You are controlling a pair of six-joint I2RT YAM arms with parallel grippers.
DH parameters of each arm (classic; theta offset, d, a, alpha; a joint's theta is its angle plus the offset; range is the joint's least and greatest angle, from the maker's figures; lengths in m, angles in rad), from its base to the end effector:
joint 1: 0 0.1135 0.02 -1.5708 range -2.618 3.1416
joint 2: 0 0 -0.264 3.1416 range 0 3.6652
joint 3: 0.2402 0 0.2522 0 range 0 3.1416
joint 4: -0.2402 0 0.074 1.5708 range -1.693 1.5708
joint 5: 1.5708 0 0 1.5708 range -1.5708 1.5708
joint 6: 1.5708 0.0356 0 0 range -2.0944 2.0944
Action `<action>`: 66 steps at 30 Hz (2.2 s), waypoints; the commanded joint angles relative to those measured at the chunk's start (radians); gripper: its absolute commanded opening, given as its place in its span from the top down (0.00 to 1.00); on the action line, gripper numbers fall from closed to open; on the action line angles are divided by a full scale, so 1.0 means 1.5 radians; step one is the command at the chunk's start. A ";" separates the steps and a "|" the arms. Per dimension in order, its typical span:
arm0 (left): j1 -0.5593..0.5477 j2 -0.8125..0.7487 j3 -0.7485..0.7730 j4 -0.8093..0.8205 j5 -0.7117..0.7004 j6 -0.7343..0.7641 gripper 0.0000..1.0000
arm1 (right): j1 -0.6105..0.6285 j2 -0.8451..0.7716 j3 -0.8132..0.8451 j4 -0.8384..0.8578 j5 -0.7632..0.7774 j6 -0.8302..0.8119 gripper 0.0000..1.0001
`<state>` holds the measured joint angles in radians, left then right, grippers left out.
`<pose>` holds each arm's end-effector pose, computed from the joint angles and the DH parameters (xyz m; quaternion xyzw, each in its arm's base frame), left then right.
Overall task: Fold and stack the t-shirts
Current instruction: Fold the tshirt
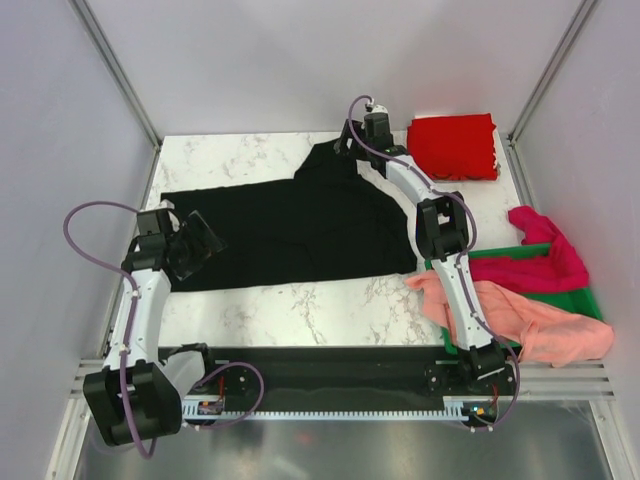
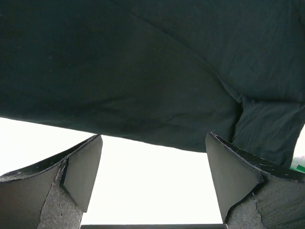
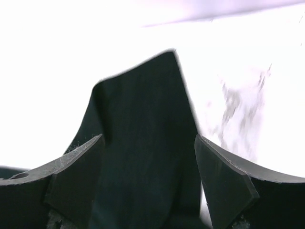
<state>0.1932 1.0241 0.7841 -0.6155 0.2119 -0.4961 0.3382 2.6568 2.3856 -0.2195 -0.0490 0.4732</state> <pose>0.2039 0.0323 0.2569 -0.2799 0.8892 -0.1504 0.3292 0.5676 0.2015 0.1771 0.0453 0.8563 0.2222 0.4640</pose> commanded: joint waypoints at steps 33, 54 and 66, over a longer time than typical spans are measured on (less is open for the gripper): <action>-0.080 0.023 0.011 0.025 -0.090 0.021 0.05 | 0.001 0.181 0.122 0.141 -0.029 0.123 0.97; 0.105 0.758 0.716 0.034 -0.193 -0.018 0.22 | -0.034 0.081 -0.070 0.367 -0.135 0.177 1.00; 0.121 0.903 0.840 -0.014 -0.246 -0.025 0.36 | -0.038 0.089 -0.073 0.384 -0.148 0.201 1.00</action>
<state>0.3611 2.3764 2.0266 -0.6052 -0.1066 -0.5362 0.2848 2.8304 2.2742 0.3290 -0.2508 0.7555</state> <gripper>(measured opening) 0.650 0.012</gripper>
